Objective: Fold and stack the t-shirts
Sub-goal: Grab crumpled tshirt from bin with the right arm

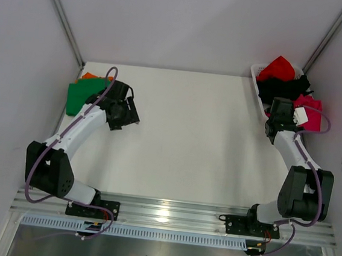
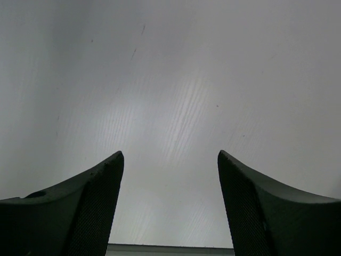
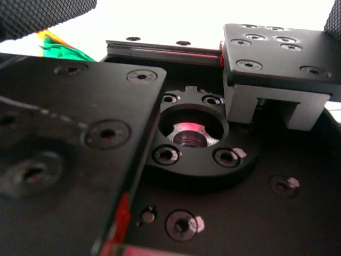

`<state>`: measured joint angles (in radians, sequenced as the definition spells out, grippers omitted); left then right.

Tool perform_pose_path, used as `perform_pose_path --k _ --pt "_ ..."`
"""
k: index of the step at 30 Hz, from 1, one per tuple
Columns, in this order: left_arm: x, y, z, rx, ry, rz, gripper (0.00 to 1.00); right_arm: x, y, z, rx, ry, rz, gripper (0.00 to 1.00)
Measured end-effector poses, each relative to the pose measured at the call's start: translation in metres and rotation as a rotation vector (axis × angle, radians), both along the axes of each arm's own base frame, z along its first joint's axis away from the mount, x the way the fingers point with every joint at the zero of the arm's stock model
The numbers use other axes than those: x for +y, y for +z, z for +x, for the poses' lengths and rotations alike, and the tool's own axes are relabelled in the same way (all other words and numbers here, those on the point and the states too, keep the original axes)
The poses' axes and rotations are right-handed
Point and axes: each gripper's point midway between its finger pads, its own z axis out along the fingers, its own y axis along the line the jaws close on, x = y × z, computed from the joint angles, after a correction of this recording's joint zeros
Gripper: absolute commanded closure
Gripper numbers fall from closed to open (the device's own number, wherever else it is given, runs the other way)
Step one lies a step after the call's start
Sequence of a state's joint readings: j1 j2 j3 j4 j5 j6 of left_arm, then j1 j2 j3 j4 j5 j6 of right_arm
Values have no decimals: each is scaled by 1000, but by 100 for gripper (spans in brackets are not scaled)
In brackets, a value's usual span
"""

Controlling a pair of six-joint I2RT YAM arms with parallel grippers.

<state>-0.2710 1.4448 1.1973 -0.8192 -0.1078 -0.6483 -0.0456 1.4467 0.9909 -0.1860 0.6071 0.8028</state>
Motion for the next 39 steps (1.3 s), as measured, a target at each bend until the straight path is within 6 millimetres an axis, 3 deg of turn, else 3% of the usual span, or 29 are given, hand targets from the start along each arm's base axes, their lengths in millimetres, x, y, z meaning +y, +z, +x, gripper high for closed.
perform_pose_path --k 5,11,15,18,23,27,32,35,36,37,38,39 --pt "-9 -9 -8 -14 -13 -68 27 -16 14 18 -71 -28 -2 8" --pt "-9 -21 -19 -6 -7 -82 26 -48 46 47 -155 -114 -1 13" --pt "-10 -21 -17 -22 -9 -90 26 -64 52 59 -168 -151 22 12" --pt "-12 -22 -17 -33 -14 -101 26 -75 42 72 -168 -155 78 13" --pt "-12 -26 -19 -26 -15 -103 26 -87 5 86 -121 -151 188 14" --pt "-13 -28 -18 -23 -15 -102 26 -80 -16 102 -82 -95 269 14" --pt "-13 -34 -18 -4 -14 -98 26 -66 -25 119 -65 8 350 19" --pt "-13 -37 -18 7 -13 -96 28 -60 -30 121 -48 55 368 44" --pt "-13 -38 -18 11 -13 -95 28 -59 -31 121 -43 67 374 68" --pt "-13 -39 -18 14 -13 -95 28 -57 -31 121 -37 82 375 83" --pt "-13 -40 -18 16 -14 -94 28 -55 -31 121 -35 96 380 95" --pt "-13 -40 -18 18 -13 -94 28 -54 -31 122 -36 102 384 100"
